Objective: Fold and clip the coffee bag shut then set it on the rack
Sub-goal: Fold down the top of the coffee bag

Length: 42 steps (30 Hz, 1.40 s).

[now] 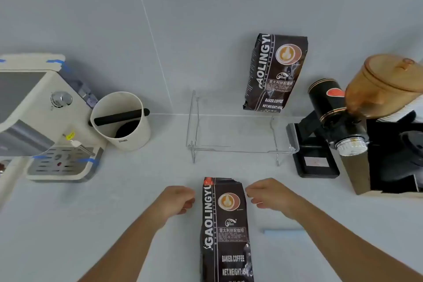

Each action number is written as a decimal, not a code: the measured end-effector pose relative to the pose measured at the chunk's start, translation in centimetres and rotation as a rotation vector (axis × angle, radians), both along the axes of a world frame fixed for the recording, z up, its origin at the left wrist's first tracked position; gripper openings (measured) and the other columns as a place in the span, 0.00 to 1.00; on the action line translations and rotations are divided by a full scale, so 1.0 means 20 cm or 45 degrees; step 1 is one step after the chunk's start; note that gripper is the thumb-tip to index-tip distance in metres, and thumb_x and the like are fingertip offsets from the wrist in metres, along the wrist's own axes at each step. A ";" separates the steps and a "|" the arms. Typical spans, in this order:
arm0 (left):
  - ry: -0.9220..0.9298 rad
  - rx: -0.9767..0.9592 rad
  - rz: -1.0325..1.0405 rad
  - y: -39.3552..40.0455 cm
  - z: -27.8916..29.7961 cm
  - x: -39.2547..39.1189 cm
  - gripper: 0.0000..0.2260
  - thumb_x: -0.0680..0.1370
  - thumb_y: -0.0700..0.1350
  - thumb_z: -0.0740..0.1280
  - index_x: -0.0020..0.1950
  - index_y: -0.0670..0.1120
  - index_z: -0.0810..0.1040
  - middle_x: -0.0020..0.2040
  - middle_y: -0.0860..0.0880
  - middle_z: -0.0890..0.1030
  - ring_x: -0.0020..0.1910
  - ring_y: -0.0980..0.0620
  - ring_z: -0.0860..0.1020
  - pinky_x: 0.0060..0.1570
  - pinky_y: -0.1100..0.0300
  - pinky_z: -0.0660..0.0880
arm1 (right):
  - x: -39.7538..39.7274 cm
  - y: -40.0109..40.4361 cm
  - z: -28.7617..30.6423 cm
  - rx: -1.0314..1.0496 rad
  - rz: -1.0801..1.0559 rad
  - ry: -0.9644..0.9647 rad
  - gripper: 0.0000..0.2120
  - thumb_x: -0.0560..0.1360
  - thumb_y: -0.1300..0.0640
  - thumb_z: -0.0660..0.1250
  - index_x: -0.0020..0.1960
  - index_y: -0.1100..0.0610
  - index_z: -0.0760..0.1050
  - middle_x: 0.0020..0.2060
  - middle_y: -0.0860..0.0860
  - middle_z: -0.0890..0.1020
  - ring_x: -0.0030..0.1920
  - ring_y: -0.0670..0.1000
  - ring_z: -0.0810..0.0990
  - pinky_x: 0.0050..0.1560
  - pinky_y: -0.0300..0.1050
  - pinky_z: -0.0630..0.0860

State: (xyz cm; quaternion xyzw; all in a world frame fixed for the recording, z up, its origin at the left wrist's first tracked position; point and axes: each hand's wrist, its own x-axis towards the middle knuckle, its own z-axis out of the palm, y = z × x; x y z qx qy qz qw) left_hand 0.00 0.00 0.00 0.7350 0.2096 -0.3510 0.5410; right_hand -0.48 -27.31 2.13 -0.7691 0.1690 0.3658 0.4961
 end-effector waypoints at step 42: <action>-0.415 -0.638 0.409 -0.13 0.47 -0.43 0.15 0.69 0.49 0.69 0.41 0.35 0.82 0.41 0.41 0.85 0.39 0.50 0.82 0.46 0.57 0.74 | -0.47 0.28 0.40 0.330 -0.495 -0.666 0.15 0.77 0.61 0.66 0.35 0.67 0.73 0.26 0.50 0.77 0.29 0.45 0.75 0.30 0.34 0.72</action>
